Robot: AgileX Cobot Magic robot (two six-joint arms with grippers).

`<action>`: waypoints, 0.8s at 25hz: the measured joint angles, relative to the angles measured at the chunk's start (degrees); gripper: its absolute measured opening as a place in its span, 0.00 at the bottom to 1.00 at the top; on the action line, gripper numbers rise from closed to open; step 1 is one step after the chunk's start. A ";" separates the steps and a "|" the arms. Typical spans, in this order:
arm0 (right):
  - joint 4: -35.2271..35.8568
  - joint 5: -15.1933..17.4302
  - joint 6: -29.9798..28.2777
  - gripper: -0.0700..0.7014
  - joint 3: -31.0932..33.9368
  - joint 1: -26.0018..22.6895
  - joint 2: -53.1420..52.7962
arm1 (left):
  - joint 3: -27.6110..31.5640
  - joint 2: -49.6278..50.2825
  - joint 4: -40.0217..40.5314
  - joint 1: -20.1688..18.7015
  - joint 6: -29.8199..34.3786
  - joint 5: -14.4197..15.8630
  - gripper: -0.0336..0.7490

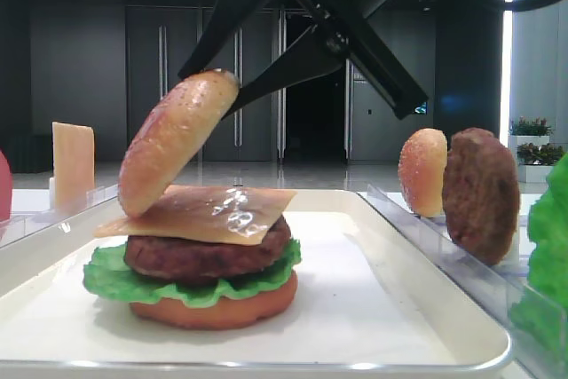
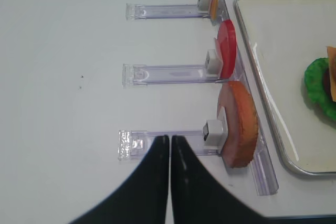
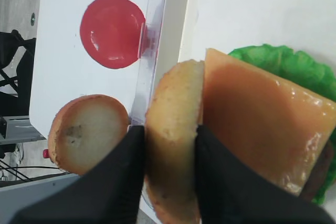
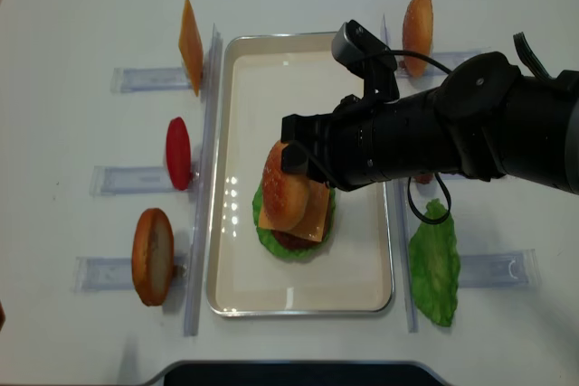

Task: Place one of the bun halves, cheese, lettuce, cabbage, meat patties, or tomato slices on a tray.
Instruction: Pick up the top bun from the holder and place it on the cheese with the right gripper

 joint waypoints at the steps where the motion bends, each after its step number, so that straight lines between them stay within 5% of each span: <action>1: 0.00 0.00 0.00 0.39 0.00 0.00 0.00 | 0.00 0.00 0.00 0.00 0.00 0.00 0.04; 11: -0.05 -0.12 0.00 0.50 0.00 0.00 0.43 | 0.00 0.00 0.00 0.00 0.00 0.00 0.04; 20: -0.05 -0.58 0.00 0.69 0.00 0.00 0.48 | 0.00 0.00 0.00 0.00 0.00 0.00 0.04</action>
